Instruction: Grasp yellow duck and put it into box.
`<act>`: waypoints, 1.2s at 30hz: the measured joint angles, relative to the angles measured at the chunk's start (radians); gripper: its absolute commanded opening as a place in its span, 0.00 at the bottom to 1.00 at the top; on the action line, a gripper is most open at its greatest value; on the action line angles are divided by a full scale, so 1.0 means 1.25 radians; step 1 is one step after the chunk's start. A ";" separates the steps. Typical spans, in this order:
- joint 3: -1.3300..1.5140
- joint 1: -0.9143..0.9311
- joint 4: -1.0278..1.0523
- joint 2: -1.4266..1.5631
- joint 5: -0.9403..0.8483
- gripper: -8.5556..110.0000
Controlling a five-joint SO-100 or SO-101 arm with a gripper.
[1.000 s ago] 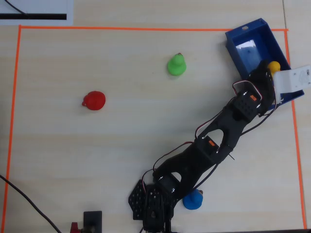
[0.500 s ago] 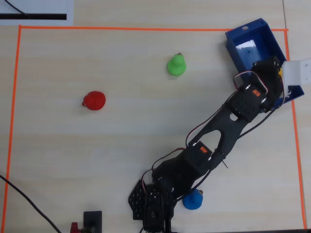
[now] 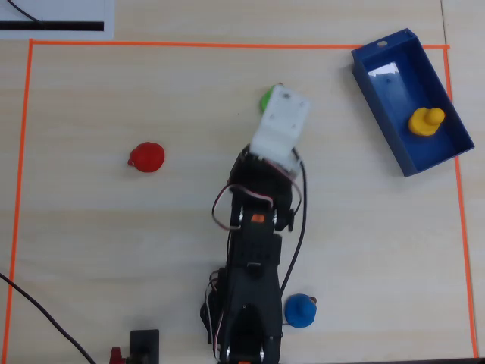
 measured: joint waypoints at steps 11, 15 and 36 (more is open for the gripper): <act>0.556 -0.123 0.101 0.490 -0.131 0.07; 0.614 -0.124 0.144 0.568 -0.133 0.07; 0.617 -0.115 0.188 0.584 -0.131 0.09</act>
